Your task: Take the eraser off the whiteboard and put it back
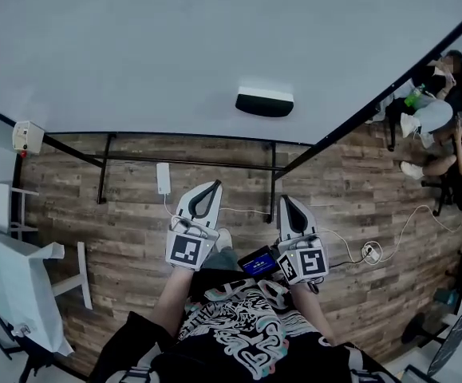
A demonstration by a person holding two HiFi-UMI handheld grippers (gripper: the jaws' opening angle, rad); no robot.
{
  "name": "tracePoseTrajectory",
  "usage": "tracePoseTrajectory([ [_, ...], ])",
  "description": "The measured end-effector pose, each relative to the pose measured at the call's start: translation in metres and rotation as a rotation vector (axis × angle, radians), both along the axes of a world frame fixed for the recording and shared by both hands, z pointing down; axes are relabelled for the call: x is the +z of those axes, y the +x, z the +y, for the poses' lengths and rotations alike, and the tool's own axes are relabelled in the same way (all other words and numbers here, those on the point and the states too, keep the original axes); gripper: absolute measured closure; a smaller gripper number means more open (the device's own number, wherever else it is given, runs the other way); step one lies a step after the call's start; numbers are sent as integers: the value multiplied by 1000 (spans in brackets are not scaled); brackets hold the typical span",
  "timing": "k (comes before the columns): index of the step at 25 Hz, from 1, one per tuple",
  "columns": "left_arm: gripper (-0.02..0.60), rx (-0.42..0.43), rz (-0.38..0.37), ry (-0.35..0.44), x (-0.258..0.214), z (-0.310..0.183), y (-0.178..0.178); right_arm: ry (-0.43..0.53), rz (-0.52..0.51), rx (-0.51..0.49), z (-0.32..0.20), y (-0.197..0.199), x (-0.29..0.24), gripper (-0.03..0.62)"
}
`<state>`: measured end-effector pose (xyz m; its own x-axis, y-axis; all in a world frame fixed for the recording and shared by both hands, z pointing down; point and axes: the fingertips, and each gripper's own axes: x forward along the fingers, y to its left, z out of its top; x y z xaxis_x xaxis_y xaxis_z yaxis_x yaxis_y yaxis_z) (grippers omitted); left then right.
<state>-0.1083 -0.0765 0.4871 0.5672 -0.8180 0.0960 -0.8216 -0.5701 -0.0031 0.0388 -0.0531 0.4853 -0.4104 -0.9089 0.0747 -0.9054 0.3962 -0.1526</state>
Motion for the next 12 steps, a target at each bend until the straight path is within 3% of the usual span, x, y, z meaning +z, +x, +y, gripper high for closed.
tracePoseTrajectory([
  [5,569,25,9,10,-2,-10,2,-3,24,6,-6,-3,-1,582],
  [12,569,24,-29,63,-20,-17,11,65,32,8,-15,1,-26,582],
])
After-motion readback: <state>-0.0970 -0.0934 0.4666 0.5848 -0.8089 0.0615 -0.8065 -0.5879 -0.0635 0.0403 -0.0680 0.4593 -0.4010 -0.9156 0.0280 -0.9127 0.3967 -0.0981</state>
